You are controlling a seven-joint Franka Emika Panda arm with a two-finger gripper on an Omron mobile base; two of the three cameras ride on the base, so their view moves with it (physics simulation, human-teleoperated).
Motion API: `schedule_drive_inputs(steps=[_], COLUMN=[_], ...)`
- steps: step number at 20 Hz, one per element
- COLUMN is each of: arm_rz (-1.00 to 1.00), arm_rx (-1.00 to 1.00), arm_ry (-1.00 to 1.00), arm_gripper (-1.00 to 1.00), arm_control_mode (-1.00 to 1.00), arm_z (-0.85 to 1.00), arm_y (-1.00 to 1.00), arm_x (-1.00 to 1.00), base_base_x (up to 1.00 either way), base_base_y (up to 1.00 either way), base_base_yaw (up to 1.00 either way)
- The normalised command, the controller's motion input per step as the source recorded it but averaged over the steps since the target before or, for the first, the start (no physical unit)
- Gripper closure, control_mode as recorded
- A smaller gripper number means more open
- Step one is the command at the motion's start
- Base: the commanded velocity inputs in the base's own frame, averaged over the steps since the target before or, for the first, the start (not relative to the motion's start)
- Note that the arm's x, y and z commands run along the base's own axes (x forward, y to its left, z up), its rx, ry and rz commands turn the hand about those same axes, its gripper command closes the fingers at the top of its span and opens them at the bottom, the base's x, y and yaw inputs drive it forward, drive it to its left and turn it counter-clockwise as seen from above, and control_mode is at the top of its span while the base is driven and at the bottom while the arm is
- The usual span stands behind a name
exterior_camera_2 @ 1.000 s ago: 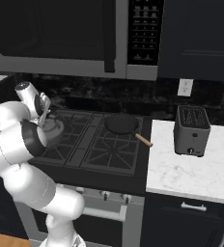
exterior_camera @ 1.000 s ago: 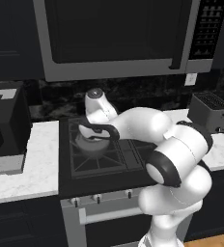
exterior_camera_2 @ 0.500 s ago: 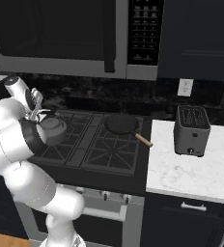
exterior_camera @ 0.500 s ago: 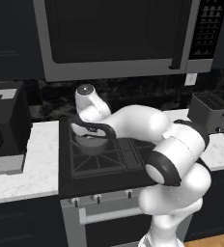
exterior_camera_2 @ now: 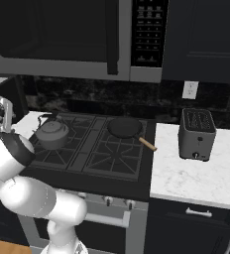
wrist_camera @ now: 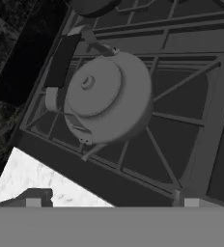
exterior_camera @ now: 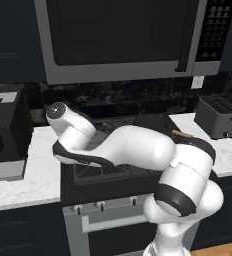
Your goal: Pick the kettle from the counter and place it on a stove burner. Then turn the burner on.
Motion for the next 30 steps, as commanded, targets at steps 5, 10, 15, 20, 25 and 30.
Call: schedule_drive_inputs(steps=[5,10,15,20,25,30], arm_rz=[0.10,0.13,0.23,0.15,0.14,0.41], arm_rx=[-0.61,-0.75,-0.60,-0.41,-0.22,0.11], arm_ry=[-0.07,0.00,-0.08,-0.17,-0.17,-0.08], arm_gripper=[-1.00,-1.00,-1.00,-1.00,-1.00,-1.00], arm_control_mode=[-1.00,-1.00,-1.00,-1.00,-1.00,-1.00], arm_z=[-0.84,-1.00,-0.87,-0.91,-0.50,0.08], arm_y=[0.24,0.14,0.36,0.09,-0.47,-0.57], arm_x=[-1.00,-1.00,-0.79,-0.64,-0.08,0.27], base_base_x=[0.00,0.00,0.00,0.00,0.00,0.00], base_base_y=[0.00,0.00,0.00,0.00,0.00,0.00], base_base_yaw=[0.00,0.00,0.00,0.00,0.00,0.00])
